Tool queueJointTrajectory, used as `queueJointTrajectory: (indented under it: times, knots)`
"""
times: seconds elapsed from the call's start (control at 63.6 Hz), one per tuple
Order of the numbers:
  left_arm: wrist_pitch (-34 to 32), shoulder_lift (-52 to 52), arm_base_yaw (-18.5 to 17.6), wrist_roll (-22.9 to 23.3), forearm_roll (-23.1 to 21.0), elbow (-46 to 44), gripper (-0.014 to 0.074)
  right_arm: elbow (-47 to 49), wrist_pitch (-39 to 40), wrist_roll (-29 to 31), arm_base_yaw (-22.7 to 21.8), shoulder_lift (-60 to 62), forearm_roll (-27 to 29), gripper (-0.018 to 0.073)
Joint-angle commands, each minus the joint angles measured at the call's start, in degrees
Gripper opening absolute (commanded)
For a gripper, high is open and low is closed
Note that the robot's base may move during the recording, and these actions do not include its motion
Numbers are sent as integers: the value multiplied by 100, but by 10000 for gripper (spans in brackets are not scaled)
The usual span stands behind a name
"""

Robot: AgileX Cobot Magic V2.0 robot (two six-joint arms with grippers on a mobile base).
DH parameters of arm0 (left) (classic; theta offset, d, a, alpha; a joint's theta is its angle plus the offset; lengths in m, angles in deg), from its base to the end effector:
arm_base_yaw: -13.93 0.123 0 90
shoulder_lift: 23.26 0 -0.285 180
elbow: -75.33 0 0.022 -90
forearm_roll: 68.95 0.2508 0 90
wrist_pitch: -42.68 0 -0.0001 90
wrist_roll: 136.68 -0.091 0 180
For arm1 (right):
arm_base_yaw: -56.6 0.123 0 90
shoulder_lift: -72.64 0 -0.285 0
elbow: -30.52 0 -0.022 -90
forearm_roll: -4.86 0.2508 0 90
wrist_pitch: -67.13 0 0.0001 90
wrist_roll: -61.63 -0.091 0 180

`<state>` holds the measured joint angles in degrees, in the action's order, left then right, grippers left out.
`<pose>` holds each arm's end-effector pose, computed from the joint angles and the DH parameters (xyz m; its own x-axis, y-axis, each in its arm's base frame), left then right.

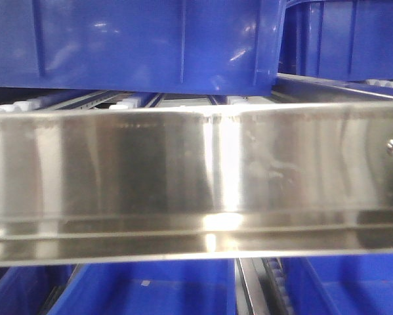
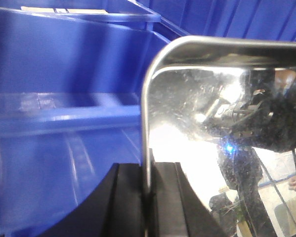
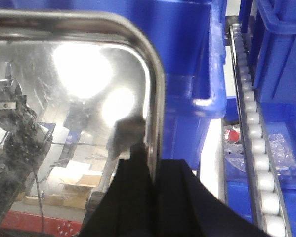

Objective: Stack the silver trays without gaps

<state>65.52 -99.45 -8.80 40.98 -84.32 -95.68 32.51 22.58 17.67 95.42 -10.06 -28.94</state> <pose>0.2421 -0.1116 0.4158 -0.3659 -0.0687 -0.9281 0.4084 0.8843 -0.2264 0.2406 0.1480 0.4259 -0.4688 -0.0031 -0.8833 -0.1744 0.9806 0.0891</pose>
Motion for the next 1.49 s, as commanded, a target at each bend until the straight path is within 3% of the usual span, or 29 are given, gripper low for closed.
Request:
queueJointTrajectory:
  times: [0.0, 1.479]
  knots:
    - [-190, 88, -25, -5, -163, -71, -17, 61, 314, 59, 27, 21, -59, -59]
    - [-295, 78, -25, -5, -163, -71, -17, 61, 565, 59, 27, 21, -59, -59]
